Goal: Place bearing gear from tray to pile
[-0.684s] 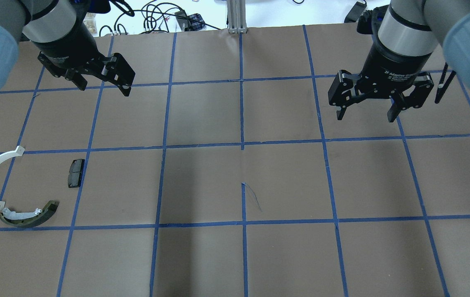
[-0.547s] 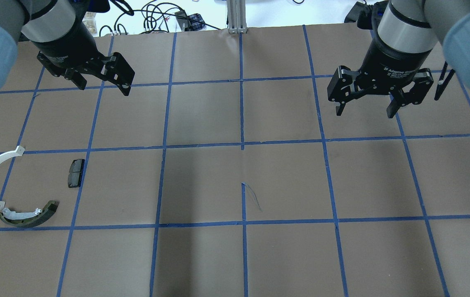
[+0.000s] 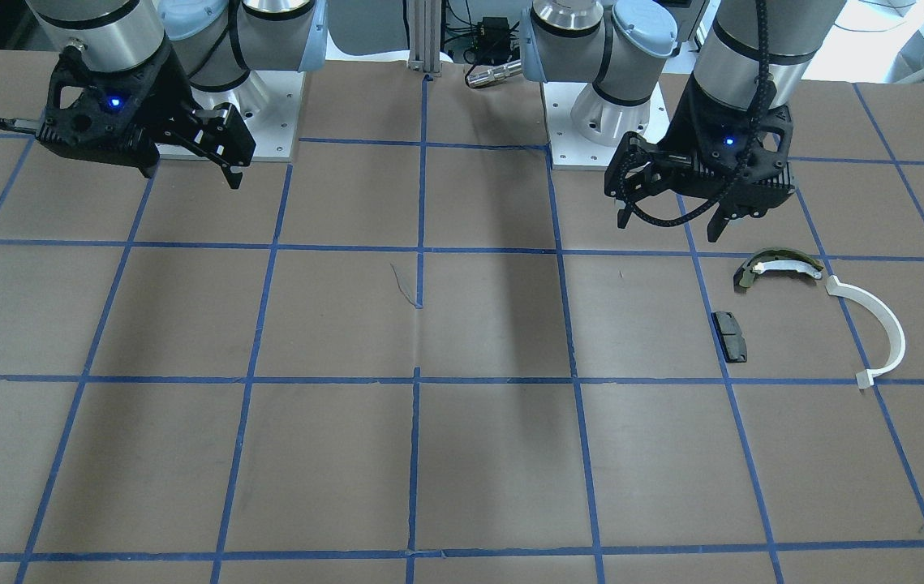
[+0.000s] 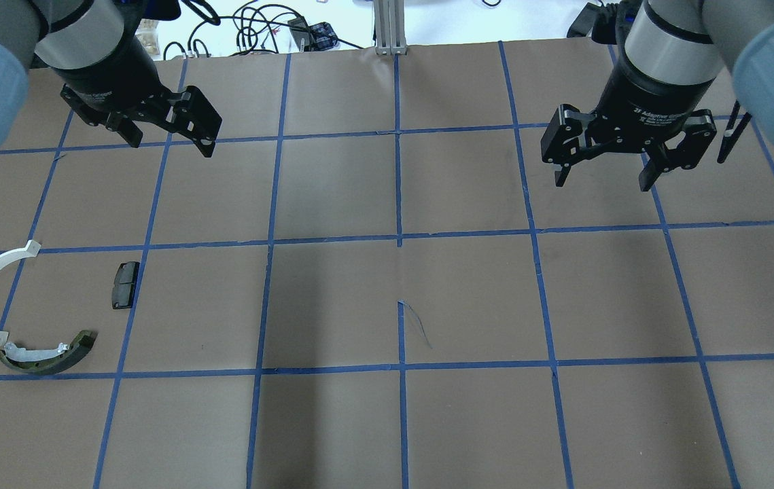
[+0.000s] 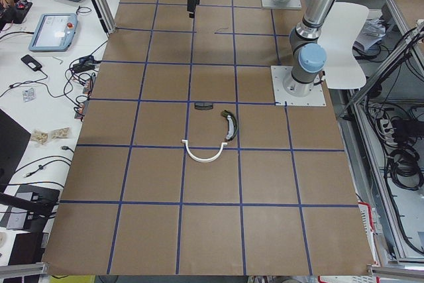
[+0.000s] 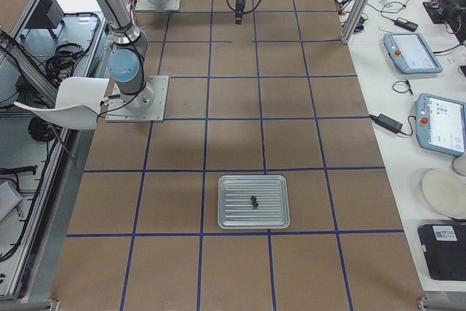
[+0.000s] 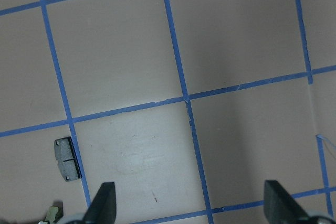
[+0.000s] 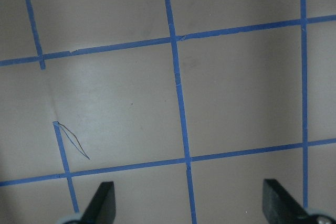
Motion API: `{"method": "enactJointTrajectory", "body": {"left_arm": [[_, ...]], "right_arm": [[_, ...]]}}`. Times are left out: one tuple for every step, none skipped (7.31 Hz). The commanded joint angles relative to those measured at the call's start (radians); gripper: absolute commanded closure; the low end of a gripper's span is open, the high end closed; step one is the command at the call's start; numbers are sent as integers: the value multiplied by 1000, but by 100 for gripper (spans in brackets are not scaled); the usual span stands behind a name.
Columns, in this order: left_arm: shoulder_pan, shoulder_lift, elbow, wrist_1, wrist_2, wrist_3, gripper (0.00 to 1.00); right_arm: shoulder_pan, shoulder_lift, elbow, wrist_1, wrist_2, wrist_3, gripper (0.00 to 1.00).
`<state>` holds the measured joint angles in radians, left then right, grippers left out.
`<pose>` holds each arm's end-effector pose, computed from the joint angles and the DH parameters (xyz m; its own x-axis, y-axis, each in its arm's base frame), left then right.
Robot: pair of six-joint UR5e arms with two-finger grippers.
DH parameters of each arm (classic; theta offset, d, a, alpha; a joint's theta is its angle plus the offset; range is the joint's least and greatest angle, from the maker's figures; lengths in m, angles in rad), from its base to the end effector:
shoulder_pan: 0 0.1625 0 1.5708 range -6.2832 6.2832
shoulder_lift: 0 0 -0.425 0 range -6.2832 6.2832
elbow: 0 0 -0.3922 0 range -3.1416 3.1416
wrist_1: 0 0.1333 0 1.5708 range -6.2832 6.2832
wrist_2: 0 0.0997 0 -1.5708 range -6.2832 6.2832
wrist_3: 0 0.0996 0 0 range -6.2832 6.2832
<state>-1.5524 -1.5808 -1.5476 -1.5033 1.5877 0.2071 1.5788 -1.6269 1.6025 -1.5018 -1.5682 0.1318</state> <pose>-0.1223 -0.5062 0.5014 -0.9821 0.1856 -0.0331 0.1876 0.9793 -0.0754 0.1373 -0.4623 0.4925 -0.9923 0.1235 0.0033 0.1235 0.9913 0.0445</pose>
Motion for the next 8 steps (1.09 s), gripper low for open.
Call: {"method": "enactJointTrajectory", "body": {"left_arm": [[0, 1, 0, 2, 0, 0, 0], [0, 1, 1, 2, 0, 0, 0], [0, 1, 1, 2, 0, 0, 0], [0, 1, 1, 2, 0, 0, 0], [0, 1, 0, 2, 0, 0, 0], [2, -1, 1, 3, 0, 0, 0], [2, -1, 1, 5, 0, 0, 0], [2, -1, 1, 5, 0, 0, 0]], "right_arm": [[0, -1, -1, -23, 7, 2, 0], [0, -1, 5, -15, 1, -1, 0], [0, -1, 4, -15, 8, -1, 0], [-2, -1, 4, -18, 7, -3, 0], [-2, -1, 4, -18, -7, -6, 0], [-6, 1, 5, -20, -6, -11, 0], [-37, 1, 5, -18, -6, -29, 0], [-84, 1, 5, -15, -6, -99, 0]]}}
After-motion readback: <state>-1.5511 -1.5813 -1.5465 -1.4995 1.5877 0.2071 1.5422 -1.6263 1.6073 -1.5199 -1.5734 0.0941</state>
